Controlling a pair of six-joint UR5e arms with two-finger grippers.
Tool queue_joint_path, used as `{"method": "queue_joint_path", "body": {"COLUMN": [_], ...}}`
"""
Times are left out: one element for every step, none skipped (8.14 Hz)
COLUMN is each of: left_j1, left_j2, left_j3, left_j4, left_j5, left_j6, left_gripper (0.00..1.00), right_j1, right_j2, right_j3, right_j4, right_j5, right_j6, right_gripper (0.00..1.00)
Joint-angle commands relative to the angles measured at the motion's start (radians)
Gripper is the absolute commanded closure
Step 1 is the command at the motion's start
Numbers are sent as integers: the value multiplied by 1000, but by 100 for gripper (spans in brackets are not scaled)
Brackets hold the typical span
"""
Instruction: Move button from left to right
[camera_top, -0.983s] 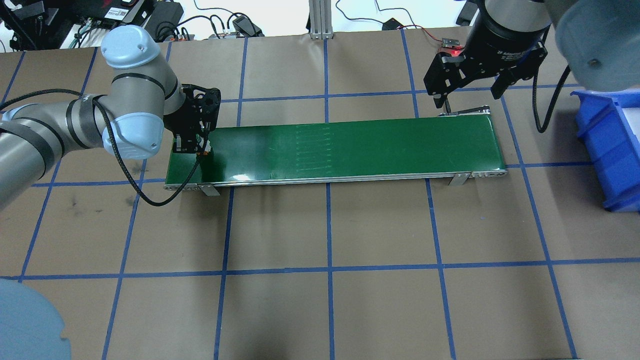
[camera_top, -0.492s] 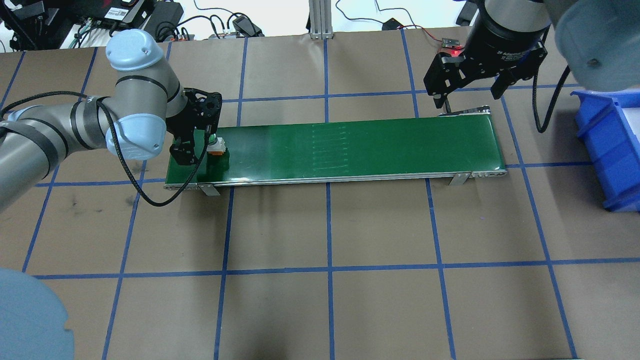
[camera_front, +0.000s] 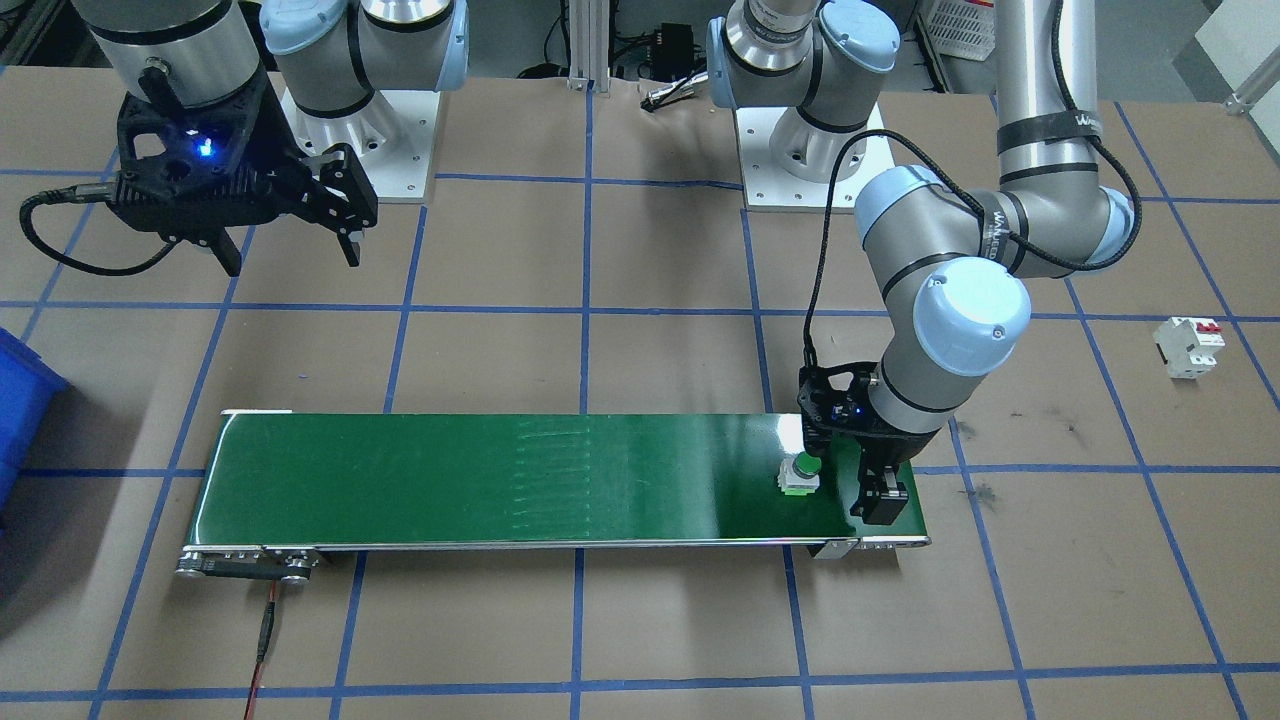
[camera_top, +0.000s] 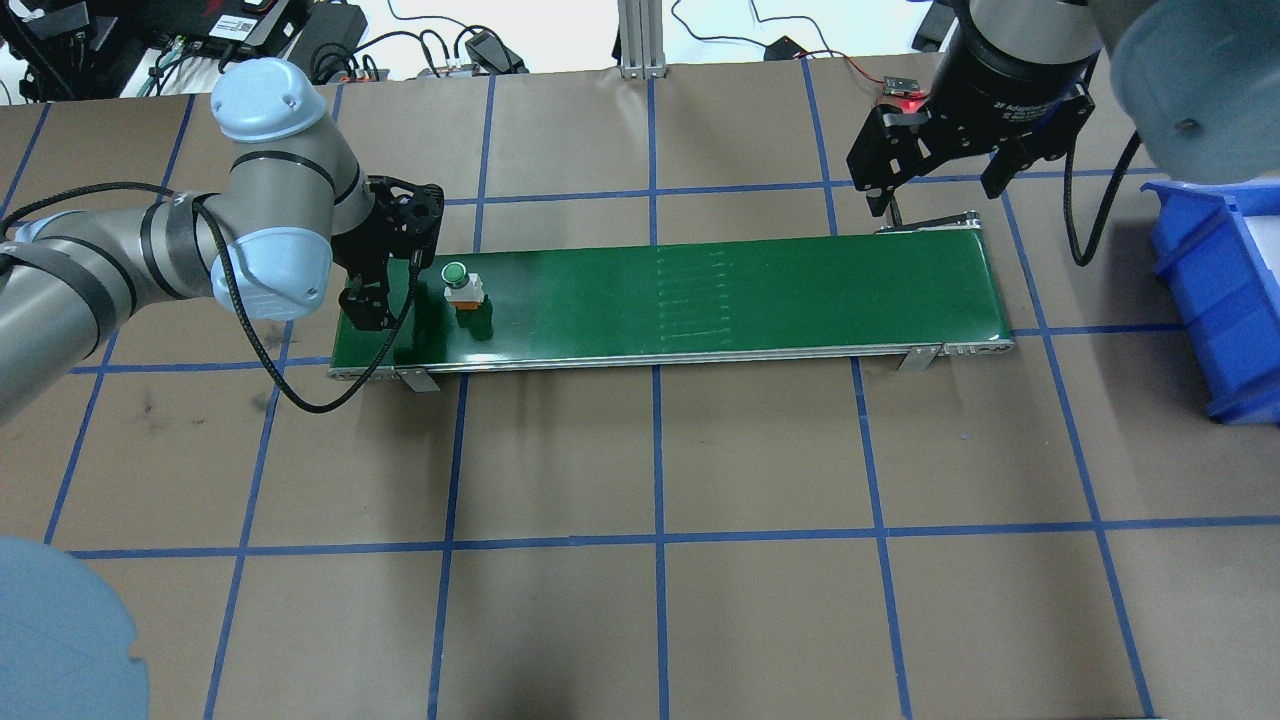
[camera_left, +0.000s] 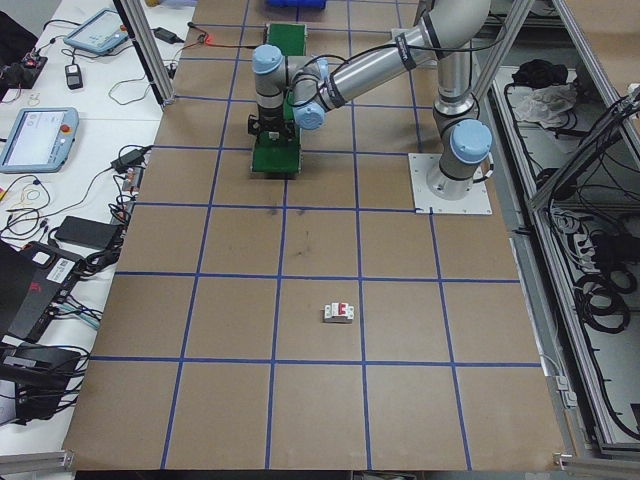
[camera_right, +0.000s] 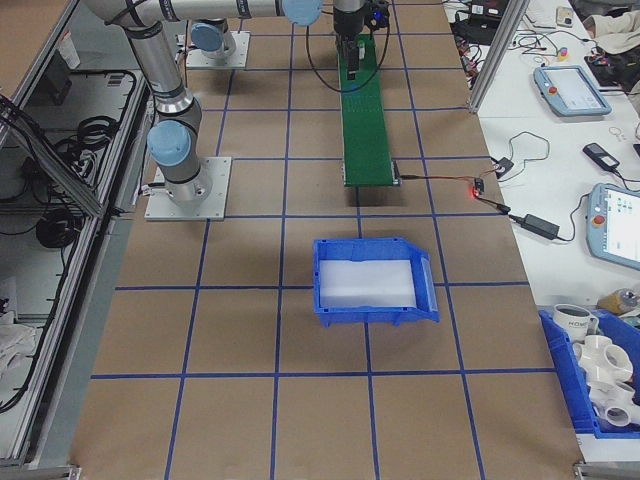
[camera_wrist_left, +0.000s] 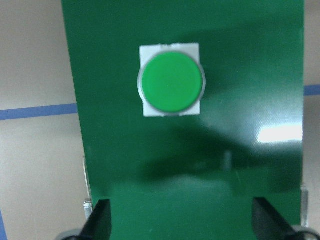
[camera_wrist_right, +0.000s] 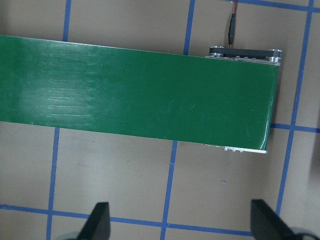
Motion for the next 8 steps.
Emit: {"method": "queue_joint_path", "body": {"left_j1": [0, -6, -9, -9, -8, -3, -6, -6], "left_j2": [10, 38, 65, 102, 136, 162, 173, 173], "left_j3": [1, 0, -5, -4, 3, 3, 4, 4], "left_j4": [0, -12, -34, -99, -159, -208, -219, -222], "left_j5": [0, 5, 5, 6, 6, -8, -9, -12], "left_j6": [-6, -58, -207, -408, -569, -745, -1022, -1237], "left_gripper": [0, 0, 0, 0, 0, 0, 0, 0], "right_j1": [0, 0, 0, 0, 2, 0, 0, 0], "right_j2": [0, 2, 2, 2, 3, 3, 9, 21], "right_j3": [0, 0, 0, 0, 0, 0, 0, 0], "right_j4": [-18, -21, -21, -21, -21, -21, -23, -26], "right_j5": [15, 18, 16, 16, 18, 19, 19, 24], "right_j6": [-1, -5, -4, -7, -7, -8, 1, -1], "right_gripper": [0, 1, 0, 0, 0, 0, 0, 0]}}
